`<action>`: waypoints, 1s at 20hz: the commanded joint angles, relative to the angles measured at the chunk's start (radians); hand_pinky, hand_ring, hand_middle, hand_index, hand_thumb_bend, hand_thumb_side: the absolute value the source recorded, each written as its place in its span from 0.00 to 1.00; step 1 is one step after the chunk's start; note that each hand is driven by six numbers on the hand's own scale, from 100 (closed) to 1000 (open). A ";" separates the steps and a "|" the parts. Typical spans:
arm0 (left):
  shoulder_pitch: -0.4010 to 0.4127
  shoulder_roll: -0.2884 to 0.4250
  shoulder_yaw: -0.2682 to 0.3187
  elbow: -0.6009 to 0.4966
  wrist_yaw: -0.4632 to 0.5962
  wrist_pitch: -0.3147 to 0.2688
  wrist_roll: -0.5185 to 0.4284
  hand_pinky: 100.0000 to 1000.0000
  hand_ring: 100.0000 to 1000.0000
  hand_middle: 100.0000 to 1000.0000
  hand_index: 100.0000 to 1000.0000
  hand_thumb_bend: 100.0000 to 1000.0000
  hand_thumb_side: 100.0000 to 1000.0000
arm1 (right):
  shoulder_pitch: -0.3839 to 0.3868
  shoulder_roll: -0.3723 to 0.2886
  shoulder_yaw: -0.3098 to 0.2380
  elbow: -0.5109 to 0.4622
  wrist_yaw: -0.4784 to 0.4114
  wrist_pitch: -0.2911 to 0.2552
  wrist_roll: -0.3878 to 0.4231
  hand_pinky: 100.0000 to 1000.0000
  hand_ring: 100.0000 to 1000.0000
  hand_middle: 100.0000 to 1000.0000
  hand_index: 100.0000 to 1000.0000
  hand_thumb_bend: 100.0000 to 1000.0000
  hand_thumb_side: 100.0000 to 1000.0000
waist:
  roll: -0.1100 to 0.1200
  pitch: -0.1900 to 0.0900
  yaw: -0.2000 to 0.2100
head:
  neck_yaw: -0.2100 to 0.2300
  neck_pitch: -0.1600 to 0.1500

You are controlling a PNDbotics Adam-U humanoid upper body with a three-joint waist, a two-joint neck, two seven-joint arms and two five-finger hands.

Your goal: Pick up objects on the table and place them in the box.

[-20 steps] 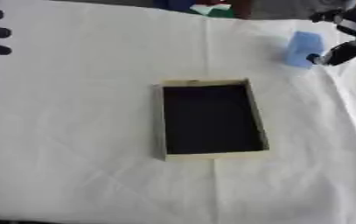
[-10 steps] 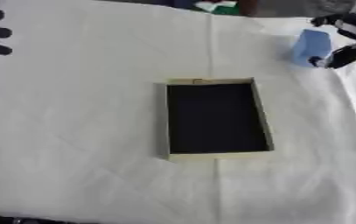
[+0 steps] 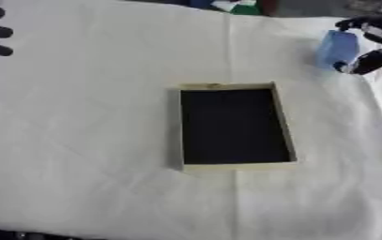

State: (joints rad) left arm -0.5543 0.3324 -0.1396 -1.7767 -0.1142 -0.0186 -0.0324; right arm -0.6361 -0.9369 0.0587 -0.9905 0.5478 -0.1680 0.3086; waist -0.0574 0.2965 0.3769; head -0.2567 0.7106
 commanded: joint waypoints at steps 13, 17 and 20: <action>-0.011 0.018 0.011 -0.018 0.003 -0.001 -0.001 0.66 0.74 0.76 0.87 0.26 0.77 | 0.003 -0.047 -0.020 -0.009 0.043 0.023 -0.065 0.91 0.91 0.44 0.91 0.08 0.00 | 0.002 -0.024 -0.010 | 0.007 -0.010; -0.008 0.018 0.012 -0.017 0.003 -0.001 0.000 0.66 0.74 0.76 0.87 0.26 0.77 | 0.008 -0.050 -0.022 -0.032 0.056 0.030 -0.110 0.89 0.86 0.36 0.88 0.04 0.00 | 0.002 -0.030 -0.019 | 0.007 -0.006; -0.005 0.018 0.013 -0.017 0.003 -0.002 0.001 0.66 0.74 0.76 0.87 0.26 0.77 | 0.010 -0.052 -0.021 -0.057 0.063 0.033 -0.129 0.88 0.85 0.33 0.86 0.03 0.00 | 0.003 -0.036 -0.026 | 0.009 -0.003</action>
State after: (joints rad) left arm -0.5521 0.3325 -0.1371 -1.7768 -0.1142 -0.0190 -0.0322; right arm -0.6154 -0.9371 0.0498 -1.0228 0.6032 -0.1369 0.1922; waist -0.0573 0.2836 0.3511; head -0.2486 0.7108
